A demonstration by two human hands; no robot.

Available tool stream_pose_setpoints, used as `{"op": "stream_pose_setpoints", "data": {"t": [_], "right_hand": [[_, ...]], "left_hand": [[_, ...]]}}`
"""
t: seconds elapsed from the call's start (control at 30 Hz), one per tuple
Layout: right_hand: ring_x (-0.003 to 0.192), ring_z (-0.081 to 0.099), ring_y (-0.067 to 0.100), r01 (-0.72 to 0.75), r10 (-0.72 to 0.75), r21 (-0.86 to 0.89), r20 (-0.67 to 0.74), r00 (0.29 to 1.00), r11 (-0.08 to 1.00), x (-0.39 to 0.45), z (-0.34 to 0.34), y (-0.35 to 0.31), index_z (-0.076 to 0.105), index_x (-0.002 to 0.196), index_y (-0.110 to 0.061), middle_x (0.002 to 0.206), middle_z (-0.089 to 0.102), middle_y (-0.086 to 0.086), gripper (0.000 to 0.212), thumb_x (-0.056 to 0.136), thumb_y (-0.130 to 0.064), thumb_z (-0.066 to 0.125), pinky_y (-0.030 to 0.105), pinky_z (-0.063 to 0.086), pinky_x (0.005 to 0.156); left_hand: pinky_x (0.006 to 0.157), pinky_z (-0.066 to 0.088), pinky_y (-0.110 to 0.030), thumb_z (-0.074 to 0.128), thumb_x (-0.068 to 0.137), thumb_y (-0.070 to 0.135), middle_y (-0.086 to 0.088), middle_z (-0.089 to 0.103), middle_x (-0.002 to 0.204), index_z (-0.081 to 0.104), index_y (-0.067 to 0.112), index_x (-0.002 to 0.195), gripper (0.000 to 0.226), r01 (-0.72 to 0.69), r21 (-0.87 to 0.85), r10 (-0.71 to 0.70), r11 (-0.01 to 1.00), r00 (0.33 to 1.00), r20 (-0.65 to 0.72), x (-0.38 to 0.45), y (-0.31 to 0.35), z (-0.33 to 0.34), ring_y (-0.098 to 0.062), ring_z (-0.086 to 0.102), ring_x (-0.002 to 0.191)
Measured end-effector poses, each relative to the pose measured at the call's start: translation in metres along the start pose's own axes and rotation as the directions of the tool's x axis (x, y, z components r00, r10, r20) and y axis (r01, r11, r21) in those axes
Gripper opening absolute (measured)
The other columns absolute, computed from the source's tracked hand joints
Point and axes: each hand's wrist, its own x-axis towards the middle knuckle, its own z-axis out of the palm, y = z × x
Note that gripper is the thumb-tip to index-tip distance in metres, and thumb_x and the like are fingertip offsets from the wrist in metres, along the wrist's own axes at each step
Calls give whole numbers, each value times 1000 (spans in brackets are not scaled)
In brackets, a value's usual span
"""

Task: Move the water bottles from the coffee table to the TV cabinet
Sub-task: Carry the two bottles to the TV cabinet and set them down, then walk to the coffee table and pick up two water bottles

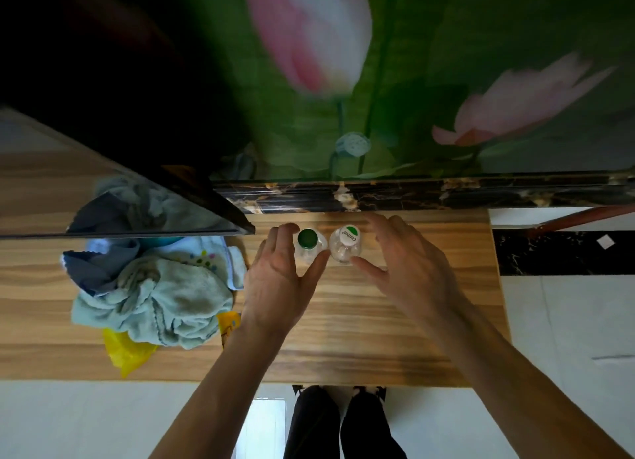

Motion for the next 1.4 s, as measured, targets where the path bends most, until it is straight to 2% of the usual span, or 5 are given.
{"op": "stream_pose_setpoints", "data": {"t": [0.13, 0.23, 0.6, 0.97, 1.4], "right_hand": [[137, 46, 23, 20, -19, 85, -20, 1000, 996, -29, -52, -13, 31, 155, -22, 152, 48, 2, 75, 94, -54, 60, 36, 39, 109], [153, 25, 21, 62, -61, 83, -16, 998, 995, -61, -95, -31, 23, 160, -21, 165, 31, 3, 80, 97, -59, 54, 36, 23, 122], [158, 10, 16, 372, -360, 32, -181, 915, 928, -166, -279, -152, 20, 162, -19, 170, 20, 1, 87, 95, -68, 49, 48, 15, 127], [158, 10, 15, 851, -834, -34, -222, 506, 525, -252, -346, -365, 22, 162, -17, 170, 20, -2, 95, 91, -72, 52, 48, 14, 127], [158, 6, 13, 997, -982, 8, -173, 76, 75, -422, -287, -617, 18, 162, -17, 171, 15, -2, 98, 90, -75, 50, 51, 12, 127]], "left_hand": [[80, 58, -41, 62, 97, 53, -3, 62, 119, 56, 15, 136, 55, -28, 31, 28, 999, 999, 18, -21, 31, -54, -27, 64, 107], [97, 52, -43, 61, 99, 51, -5, 62, 129, 56, 13, 142, 58, -27, 37, 28, 999, 999, -21, -49, 59, -101, -28, 58, 119], [123, 33, -50, 60, 102, 49, -9, 44, 163, 45, 7, 154, 69, 68, 9, -60, 998, 934, -352, -198, 115, -311, -30, 38, 153], [124, 30, -53, 57, 97, 61, -1, 35, 169, 33, 16, 162, 83, 321, 76, -176, 944, 685, -707, -396, 74, -473, -23, 25, 160], [124, 32, -51, 60, 95, 55, -4, 39, 166, 39, 12, 158, 80, 752, -31, -312, 659, 235, -921, -679, 19, -581, -25, 29, 158]]}}
